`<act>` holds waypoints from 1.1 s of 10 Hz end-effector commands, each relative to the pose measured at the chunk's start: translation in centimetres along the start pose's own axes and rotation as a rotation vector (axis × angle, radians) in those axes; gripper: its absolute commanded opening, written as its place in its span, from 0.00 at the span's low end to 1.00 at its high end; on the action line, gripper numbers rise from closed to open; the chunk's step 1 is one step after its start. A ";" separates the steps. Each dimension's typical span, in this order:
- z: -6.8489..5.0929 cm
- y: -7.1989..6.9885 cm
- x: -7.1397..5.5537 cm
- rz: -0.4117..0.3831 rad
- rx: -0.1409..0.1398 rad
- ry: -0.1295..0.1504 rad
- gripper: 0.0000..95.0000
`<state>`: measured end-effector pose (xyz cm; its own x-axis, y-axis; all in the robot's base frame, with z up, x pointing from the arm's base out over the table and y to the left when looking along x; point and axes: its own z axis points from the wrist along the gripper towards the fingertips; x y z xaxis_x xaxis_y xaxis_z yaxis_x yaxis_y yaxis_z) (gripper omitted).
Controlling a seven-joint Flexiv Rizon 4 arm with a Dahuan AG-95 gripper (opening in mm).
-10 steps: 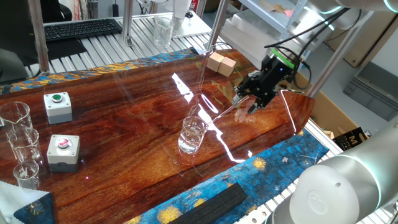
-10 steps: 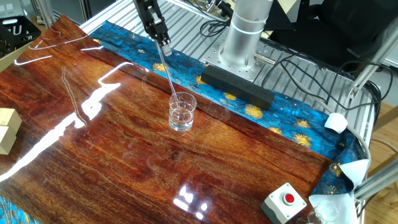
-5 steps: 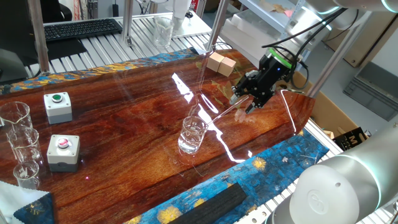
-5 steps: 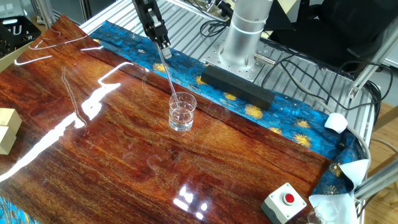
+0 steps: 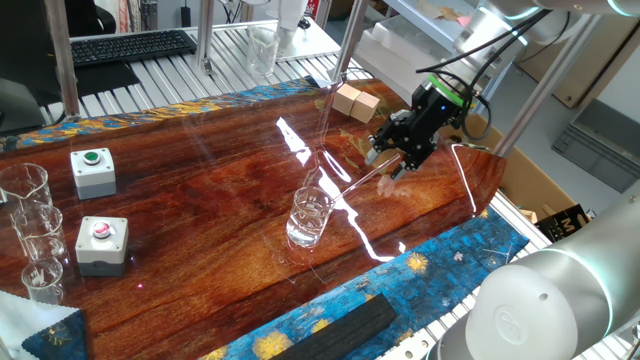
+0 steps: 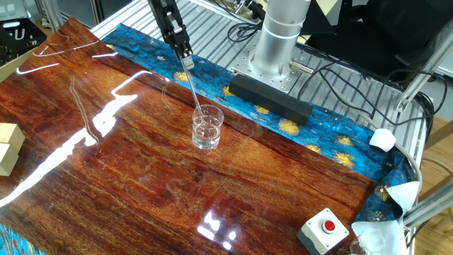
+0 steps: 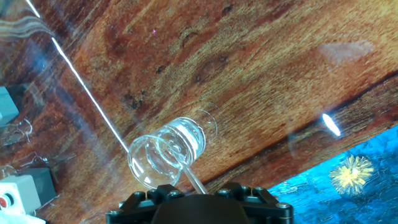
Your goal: Stir the beaker with a glass rod
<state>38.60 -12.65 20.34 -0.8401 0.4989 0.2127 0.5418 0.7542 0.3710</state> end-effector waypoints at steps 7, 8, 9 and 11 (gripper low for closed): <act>0.1 0.1 -0.1 -0.018 0.004 -0.009 0.00; 0.1 0.1 -0.1 -0.020 0.004 -0.010 0.00; 0.1 0.1 -0.1 -0.020 0.004 -0.012 0.00; 0.0 0.2 0.0 -0.010 -0.007 -0.015 0.00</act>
<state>38.80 -12.40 20.49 -0.8458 0.4958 0.1968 0.5319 0.7553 0.3829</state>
